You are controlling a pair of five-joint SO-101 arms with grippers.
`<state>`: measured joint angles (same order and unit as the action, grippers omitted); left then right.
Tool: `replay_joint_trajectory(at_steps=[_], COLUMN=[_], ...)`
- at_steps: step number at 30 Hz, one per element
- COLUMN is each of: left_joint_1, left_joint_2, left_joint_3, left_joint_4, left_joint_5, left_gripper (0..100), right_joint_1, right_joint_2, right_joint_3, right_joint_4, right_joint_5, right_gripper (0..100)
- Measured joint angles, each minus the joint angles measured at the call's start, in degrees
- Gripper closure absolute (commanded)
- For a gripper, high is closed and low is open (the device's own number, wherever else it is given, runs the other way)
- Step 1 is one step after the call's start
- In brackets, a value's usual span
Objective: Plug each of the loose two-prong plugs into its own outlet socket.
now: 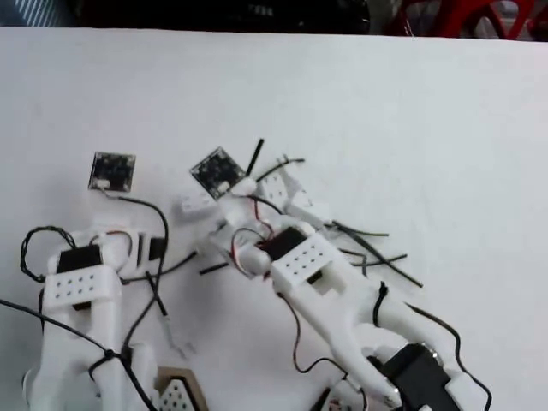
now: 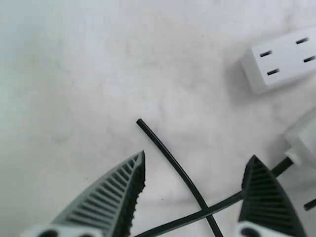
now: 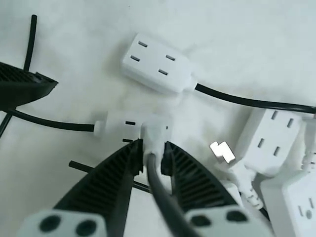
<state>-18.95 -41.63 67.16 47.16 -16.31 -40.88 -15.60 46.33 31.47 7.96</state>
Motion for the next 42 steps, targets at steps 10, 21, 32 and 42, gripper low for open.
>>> replay_joint_trajectory(at_steps=[10,21,32,42], left_joint_1=[0.0,0.0,0.0,0.0], left_joint_2=[0.0,0.0,-0.3,-0.4], left_joint_3=[0.0,0.0,1.1,1.1], left_joint_4=[0.0,0.0,-0.2,-1.9], left_joint_5=[0.0,0.0,0.0,0.0], left_gripper=[69,69,69,69], right_joint_1=[0.4,0.4,1.0,1.8], right_joint_2=[0.0,0.0,5.5,6.2], right_joint_3=[0.0,0.0,-3.0,-7.3], right_joint_4=[0.0,-1.0,-1.8,7.1], right_joint_5=[0.5,0.5,0.5,0.5], right_gripper=[98.2,98.2,98.2,98.2])
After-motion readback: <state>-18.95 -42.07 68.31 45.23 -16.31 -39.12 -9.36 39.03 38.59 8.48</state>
